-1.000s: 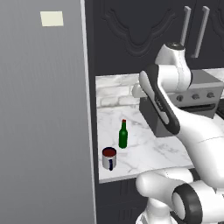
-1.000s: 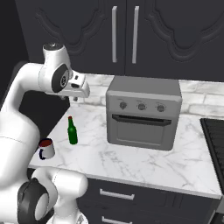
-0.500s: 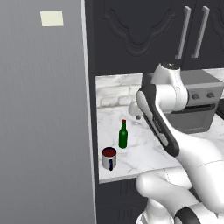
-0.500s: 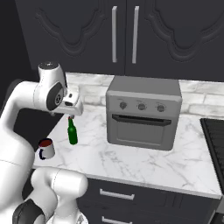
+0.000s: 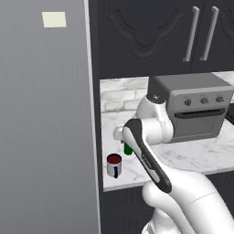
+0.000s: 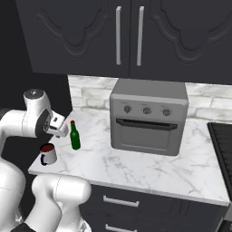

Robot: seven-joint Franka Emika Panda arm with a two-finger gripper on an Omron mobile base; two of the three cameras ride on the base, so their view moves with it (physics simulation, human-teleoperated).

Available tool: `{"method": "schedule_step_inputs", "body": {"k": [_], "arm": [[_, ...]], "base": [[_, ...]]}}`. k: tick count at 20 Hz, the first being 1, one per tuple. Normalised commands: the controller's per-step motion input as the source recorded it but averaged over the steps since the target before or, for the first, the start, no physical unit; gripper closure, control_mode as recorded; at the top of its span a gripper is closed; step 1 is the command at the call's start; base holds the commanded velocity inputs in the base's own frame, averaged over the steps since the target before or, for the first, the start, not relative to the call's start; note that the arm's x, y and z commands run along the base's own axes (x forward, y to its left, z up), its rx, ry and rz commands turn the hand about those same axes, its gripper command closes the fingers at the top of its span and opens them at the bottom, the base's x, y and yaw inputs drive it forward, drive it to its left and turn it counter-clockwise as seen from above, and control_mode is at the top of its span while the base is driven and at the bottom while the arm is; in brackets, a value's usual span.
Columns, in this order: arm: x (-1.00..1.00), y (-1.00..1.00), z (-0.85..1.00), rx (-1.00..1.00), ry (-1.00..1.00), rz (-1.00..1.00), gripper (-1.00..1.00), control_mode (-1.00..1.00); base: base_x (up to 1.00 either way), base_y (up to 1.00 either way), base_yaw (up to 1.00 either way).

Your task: Place the microwavable item in the microwave. Then, close the microwave door and press the start button.

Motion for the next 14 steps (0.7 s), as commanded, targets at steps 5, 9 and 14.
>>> {"method": "schedule_step_inputs", "body": {"k": [5, 9, 14], "arm": [[0.12, 0.18, -0.43, 0.00, 0.06, -0.03, -1.00, -1.00], [0.06, 0.00, -0.37, 0.00, 0.03, -0.04, -1.00, -1.00], [-0.13, 0.12, -0.17, 0.00, 0.03, 0.00, -1.00, -1.00]], "base": [[0.00, 0.00, 0.00], [0.00, 0.00, 0.00], [0.00, 0.00, 0.00]]}}
